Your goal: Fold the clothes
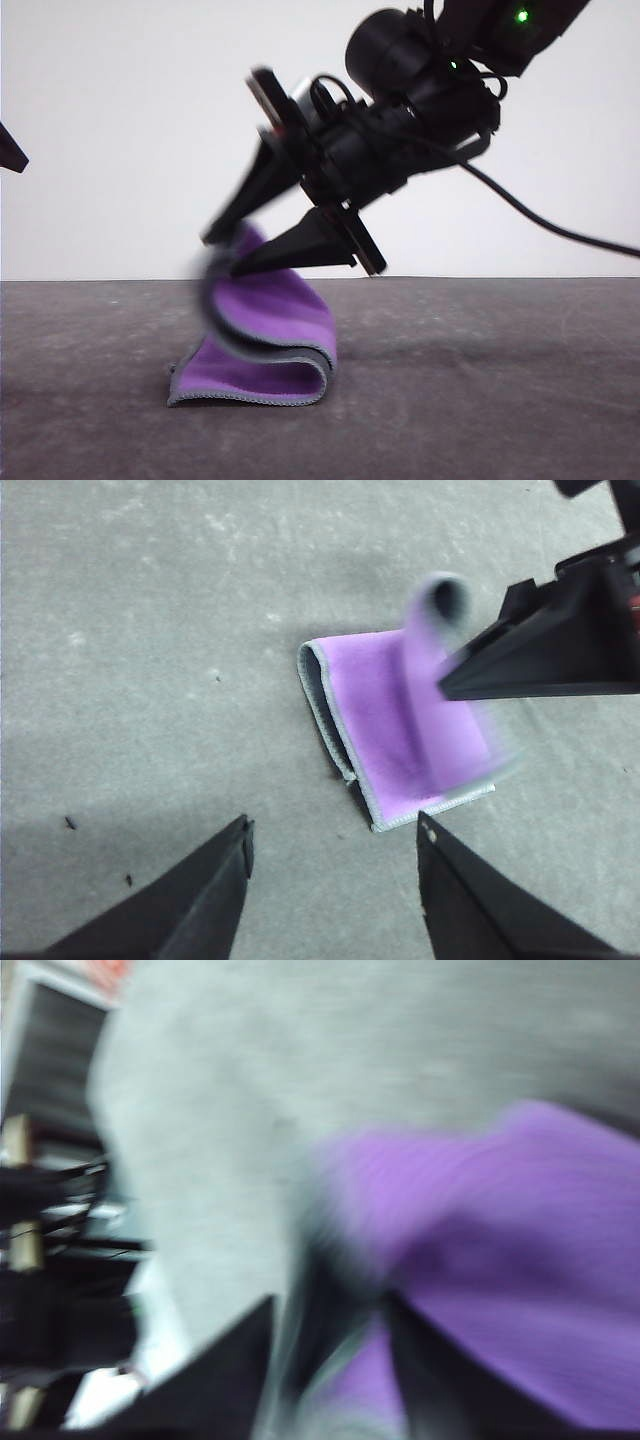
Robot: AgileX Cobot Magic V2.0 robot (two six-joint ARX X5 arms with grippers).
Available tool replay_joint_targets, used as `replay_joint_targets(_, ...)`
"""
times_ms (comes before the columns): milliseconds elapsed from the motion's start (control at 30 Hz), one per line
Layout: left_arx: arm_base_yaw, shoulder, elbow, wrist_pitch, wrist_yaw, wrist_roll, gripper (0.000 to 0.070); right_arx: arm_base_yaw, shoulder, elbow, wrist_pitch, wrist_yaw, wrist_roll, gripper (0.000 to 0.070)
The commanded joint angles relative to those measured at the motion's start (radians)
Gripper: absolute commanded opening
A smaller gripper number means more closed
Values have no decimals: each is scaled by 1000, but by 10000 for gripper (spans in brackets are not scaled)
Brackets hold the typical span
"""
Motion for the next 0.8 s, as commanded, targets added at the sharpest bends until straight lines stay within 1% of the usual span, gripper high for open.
replay_joint_targets(0, -3, 3, 6, 8, -1, 9, 308, -15, -15, 17, 2, -21, 7, 310)
replay_joint_targets(100, -3, 3, 6, 8, -1, 8, 308, -45, -64, 17, -45, -20, -10, 310)
replay_joint_targets(200, -3, 3, 6, 8, -1, 9, 309, -79, -124, 17, -137, 11, -83, 309)
replay_joint_targets(267, -3, 3, 6, 8, -1, 11, 309, -100, -173, 17, -234, 74, -163, 309)
replay_joint_targets(367, -3, 3, 6, 7, -1, 25, 309, -126, -251, 10, -381, 199, -291, 309)
replay_joint_targets(400, -3, 3, 6, 7, -1, 30, 309, -133, -277, 5, -422, 243, -324, 309)
replay_joint_targets(467, -3, 3, 6, 7, -1, 31, 309, -149, -341, -27, -468, 328, -367, 309)
replay_joint_targets(567, -3, 3, 6, 7, -1, 31, 309, -174, -440, -105, -451, 404, -384, 309)
replay_joint_targets(767, -3, 3, 6, 7, -1, 30, 309, -217, -653, -315, -314, 490, -384, 309)
